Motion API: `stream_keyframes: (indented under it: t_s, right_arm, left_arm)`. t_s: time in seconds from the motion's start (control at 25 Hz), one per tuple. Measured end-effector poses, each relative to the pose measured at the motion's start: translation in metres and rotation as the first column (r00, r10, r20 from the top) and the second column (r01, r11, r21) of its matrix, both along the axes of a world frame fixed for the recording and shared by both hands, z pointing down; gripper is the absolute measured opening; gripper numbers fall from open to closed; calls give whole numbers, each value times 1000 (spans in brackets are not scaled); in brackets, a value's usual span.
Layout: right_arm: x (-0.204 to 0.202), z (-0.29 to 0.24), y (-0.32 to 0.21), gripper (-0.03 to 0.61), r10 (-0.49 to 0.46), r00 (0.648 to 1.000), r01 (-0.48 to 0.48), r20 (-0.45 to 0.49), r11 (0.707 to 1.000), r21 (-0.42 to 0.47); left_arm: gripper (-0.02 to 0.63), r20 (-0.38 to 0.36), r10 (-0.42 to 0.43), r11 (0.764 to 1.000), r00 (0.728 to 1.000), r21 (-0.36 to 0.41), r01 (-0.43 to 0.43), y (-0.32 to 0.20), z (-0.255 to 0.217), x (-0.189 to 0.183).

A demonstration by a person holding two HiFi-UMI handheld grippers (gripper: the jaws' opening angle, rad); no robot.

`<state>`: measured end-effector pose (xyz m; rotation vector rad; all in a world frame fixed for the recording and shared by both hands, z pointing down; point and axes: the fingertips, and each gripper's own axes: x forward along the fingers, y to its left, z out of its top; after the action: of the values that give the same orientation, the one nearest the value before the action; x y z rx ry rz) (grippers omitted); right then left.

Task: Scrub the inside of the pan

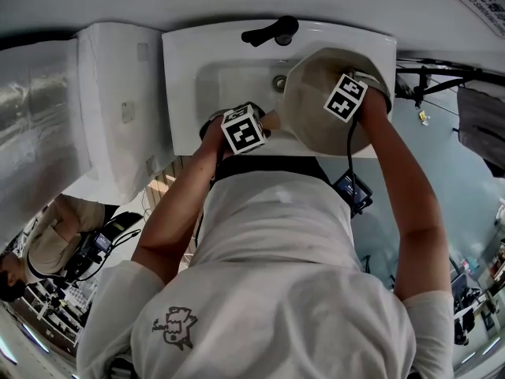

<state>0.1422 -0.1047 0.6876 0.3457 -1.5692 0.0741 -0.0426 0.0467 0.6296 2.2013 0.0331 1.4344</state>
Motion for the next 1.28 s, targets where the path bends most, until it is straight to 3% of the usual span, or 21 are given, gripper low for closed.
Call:
stream_keyframes:
  t_s: [0.2,0.4,0.6,0.76,1.0,1.28]
  right_arm:
    - [-42,-3,6,54,68,981,-67,181,998,-13]
    - [-79,-4,36,54,110,957,-80,270,990,-120]
    - [-98,-14,83,52,148,935,-52,322,956,-288]
    - [-97,-14,119,52,155,940,-18,304,912,-409]
    - [-67,-16,161,52,136,970,-10,200,847,-531]
    - [-10,-13,173,52,37,999,-45,-24,817,-574]
  left_arm:
    - [179,3,3,1000,1000,-1,-3,0,0,0]
    - [179,-6,-11,1000,1000,-23,11,5,1,2]
    - [179,-9,-12,1000,1000,-26,12,6,0,2]
    - [179,-14,-9,1000,1000,-29,8,5,0,2]
    - [179,-11,8,999,1000,-39,-8,7,1,1]
    - [179,-5,34,998,999,-48,-34,7,1,1]
